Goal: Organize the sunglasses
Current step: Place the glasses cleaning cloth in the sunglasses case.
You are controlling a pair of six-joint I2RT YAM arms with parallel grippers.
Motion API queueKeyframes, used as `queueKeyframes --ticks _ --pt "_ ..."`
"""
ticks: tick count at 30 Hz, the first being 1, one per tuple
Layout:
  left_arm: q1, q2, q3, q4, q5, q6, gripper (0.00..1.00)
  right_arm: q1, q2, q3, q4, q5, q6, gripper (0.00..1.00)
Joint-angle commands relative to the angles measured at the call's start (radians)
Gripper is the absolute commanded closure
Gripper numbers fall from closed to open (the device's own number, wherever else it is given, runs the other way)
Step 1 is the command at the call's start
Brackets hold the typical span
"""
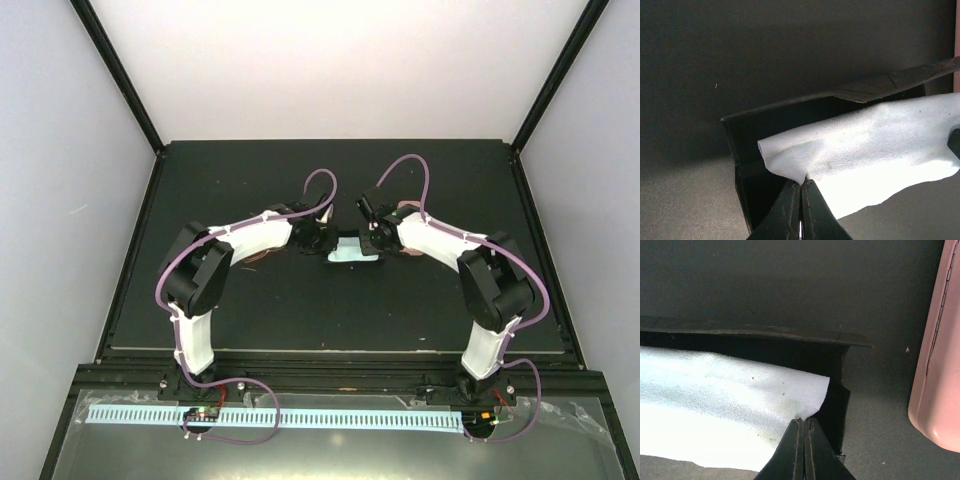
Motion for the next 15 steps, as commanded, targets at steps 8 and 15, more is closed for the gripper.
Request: queueKeyframes --ticks 8,15 --pt "0.009 0.026 0.038 -0.027 0.023 0.038 0.97 -0.012 0.040 0.024 0.025 0.022 -0.017 0.99" --pt "0.008 0.028 0.039 -0.051 0.016 0.043 0.91 -0.017 0.054 0.023 0.026 0.022 -0.022 0.99"
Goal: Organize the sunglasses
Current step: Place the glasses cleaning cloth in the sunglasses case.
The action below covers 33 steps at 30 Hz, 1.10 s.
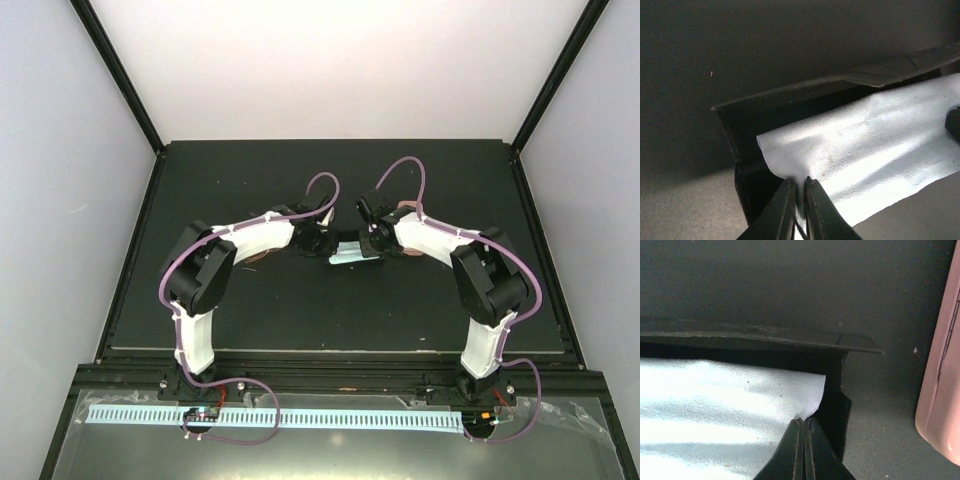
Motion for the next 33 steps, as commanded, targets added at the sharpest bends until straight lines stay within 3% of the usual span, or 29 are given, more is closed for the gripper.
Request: queueKeyframes --ticks 1,4,12,18,27,33 --pt "0.006 0.003 0.039 -0.045 -0.002 0.017 0.90 -0.011 0.008 0.023 0.012 0.019 -0.015 0.99" --pt "0.006 -0.022 0.040 -0.058 -0.018 0.018 0.83 -0.011 -0.002 0.024 0.006 0.014 -0.018 0.95" --pt "0.008 -0.091 0.058 -0.071 -0.015 0.048 0.72 -0.019 -0.069 0.027 -0.005 -0.010 0.006 0.73" --pt "0.011 -0.072 0.090 -0.019 0.129 0.167 0.60 -0.046 -0.195 -0.037 0.019 -0.001 0.083 0.69" --pt "0.012 0.033 0.121 0.073 0.420 0.445 0.31 -0.070 -0.429 -0.252 0.053 -0.037 0.150 0.69" --pt "0.013 0.101 0.166 0.055 0.497 0.548 0.26 -0.070 -0.500 -0.336 0.036 -0.062 0.166 0.69"
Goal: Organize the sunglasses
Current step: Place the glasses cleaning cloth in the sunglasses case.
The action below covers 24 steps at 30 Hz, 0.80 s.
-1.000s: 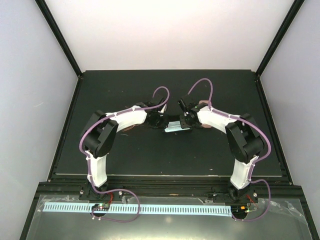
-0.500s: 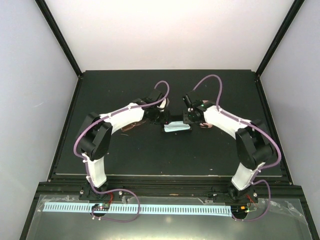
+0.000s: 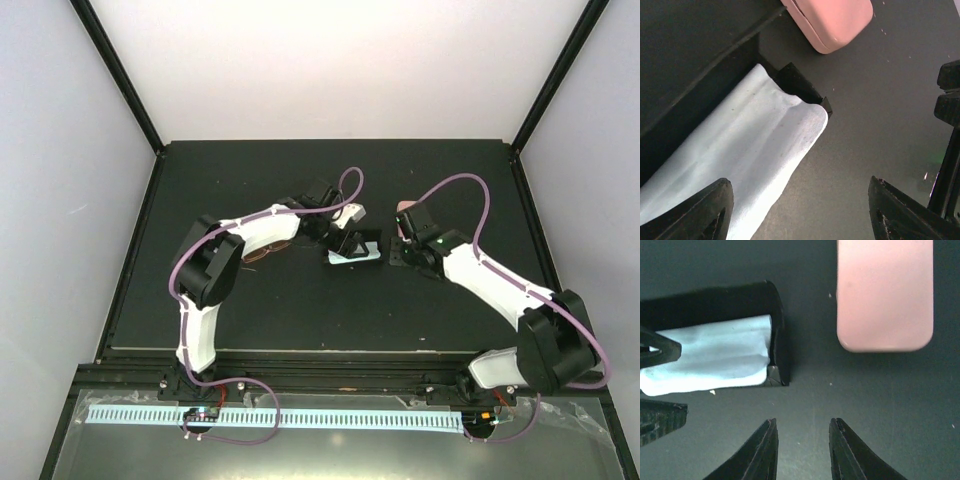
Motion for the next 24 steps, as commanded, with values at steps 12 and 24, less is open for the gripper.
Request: queueKeyframes --ticks 12,24 --pt "0.009 0.118 0.082 -0.028 0.098 0.191 0.23 -0.003 -0.053 -0.056 -0.011 -0.027 0.030 0.70" --pt "0.007 0.131 0.077 -0.080 0.047 0.240 0.23 -0.003 -0.046 -0.063 -0.010 -0.037 0.033 0.70"
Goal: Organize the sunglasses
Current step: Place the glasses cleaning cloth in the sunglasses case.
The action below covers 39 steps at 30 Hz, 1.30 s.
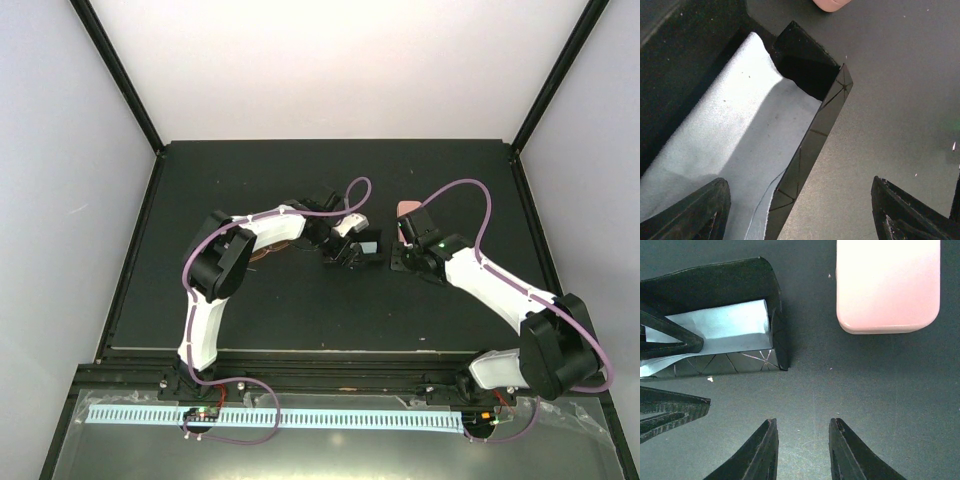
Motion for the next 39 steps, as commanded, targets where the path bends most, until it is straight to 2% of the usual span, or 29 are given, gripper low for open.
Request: queueKeyframes --ticks 1,16,24,31,39 --pt "0.002 0.018 0.036 -0.040 -0.033 0.045 0.23 -0.003 -0.009 -0.007 -0.002 -0.006 0.005 0.70" --pt "0.002 -0.088 0.042 -0.108 -0.114 0.090 0.19 -0.003 -0.005 0.006 -0.013 -0.009 -0.002 0.70" --pt "0.002 -0.068 0.039 -0.176 -0.163 0.115 0.19 -0.003 -0.005 -0.002 -0.013 -0.006 -0.003 0.70" --pt "0.000 -0.027 0.041 -0.224 -0.115 0.138 0.19 -0.003 -0.001 -0.005 -0.011 -0.006 -0.004 0.70" --pt "-0.002 0.005 0.051 -0.245 -0.152 0.143 0.18 -0.003 0.005 -0.007 -0.008 -0.007 -0.002 0.70"
